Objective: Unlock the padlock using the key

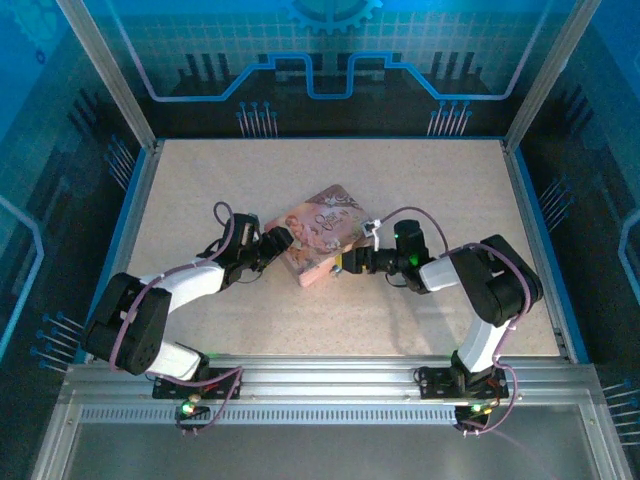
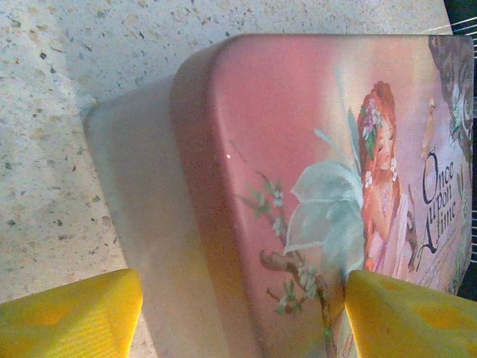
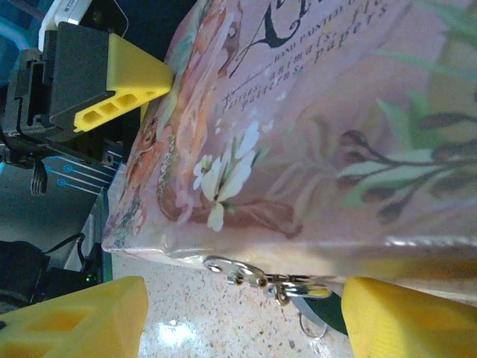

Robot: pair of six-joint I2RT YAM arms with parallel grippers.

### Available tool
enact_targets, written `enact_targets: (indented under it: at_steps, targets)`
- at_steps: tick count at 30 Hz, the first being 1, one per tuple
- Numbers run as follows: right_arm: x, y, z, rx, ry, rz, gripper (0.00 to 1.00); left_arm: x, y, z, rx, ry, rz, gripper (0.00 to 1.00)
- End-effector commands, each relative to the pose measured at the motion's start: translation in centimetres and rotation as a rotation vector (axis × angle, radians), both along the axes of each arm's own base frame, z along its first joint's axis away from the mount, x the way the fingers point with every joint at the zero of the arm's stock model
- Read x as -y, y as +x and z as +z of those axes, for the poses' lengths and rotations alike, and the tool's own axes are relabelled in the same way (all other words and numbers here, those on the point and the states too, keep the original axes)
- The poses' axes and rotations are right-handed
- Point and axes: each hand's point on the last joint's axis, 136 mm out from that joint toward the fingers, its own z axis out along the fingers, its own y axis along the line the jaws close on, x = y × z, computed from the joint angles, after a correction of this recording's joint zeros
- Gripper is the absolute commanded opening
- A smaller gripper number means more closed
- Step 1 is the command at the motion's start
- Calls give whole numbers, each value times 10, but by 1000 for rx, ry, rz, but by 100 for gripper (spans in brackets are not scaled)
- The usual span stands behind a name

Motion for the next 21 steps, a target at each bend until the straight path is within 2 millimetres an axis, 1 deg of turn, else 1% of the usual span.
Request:
enact_targets:
  at_steps: [1,8,12,21]
  targets:
    - [-11,-2,6,3,25,50,70,2,-16,-22,-97,15,-21,73]
    - [-17,-7,4,-15,30,85,69,2,-16,-22,-95,14,-22,73]
    - [-19,-11,4,-26,31,107,67,2,-17,-22,-95,14,-23,73]
    - [-17,-19,1,-38,25,116,59,1,-17,-22,-94,15,-20,73]
